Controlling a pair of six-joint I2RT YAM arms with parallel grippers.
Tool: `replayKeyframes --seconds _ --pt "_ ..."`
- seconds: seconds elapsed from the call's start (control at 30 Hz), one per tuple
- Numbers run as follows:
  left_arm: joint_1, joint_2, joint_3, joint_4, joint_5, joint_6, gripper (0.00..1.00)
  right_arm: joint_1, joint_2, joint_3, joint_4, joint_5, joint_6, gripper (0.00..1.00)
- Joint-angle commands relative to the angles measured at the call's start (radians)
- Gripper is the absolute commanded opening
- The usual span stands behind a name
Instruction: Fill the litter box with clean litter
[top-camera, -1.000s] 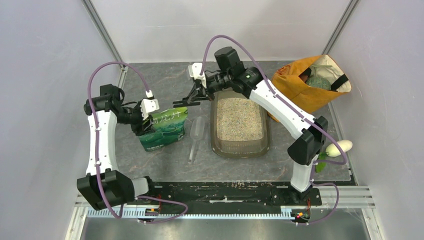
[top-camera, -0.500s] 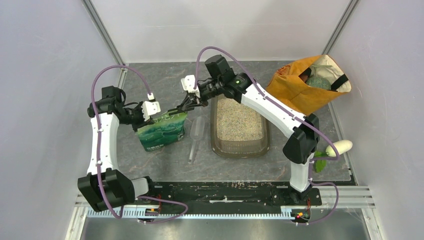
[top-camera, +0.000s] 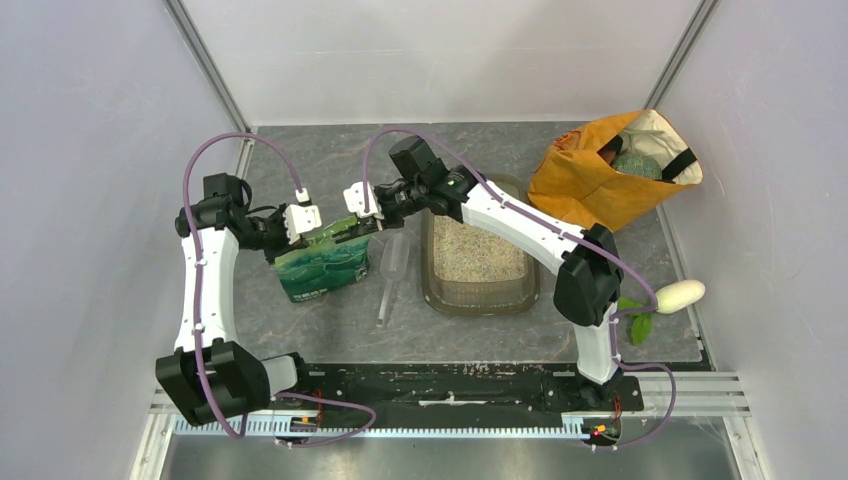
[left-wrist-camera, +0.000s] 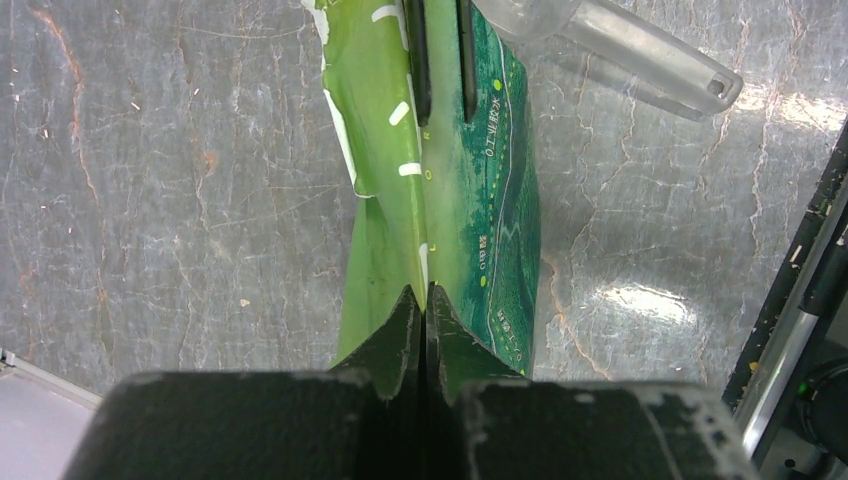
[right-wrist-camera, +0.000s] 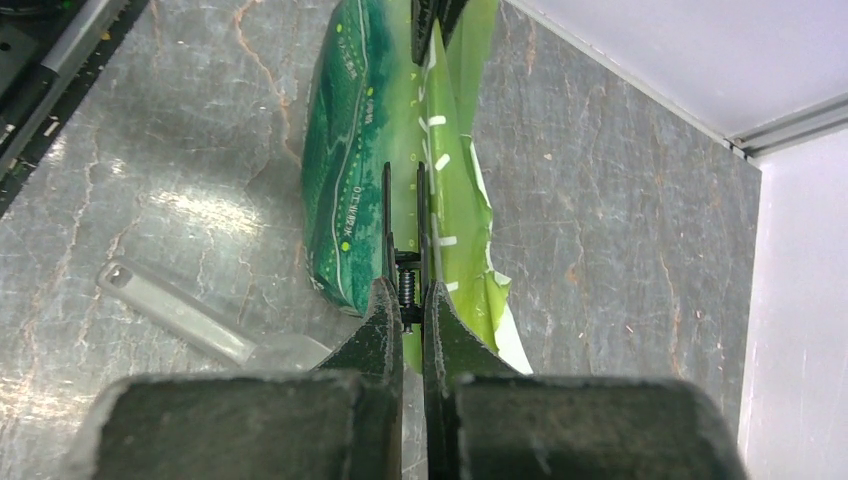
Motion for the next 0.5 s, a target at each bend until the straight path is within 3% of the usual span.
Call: replayKeyframes --seconds 0.0,0.47 --pt "0.004 -0.006 0.013 -0.004 0.053 0.055 0.02 0.004 -0.026 -0.004 0.095 0.039 -0.011 0.0" --pt "0.004 0.012 0.028 -0.024 0.058 0.086 0.02 -0.061 -0.117 -0.056 0.072 0.029 -0.055 0.0"
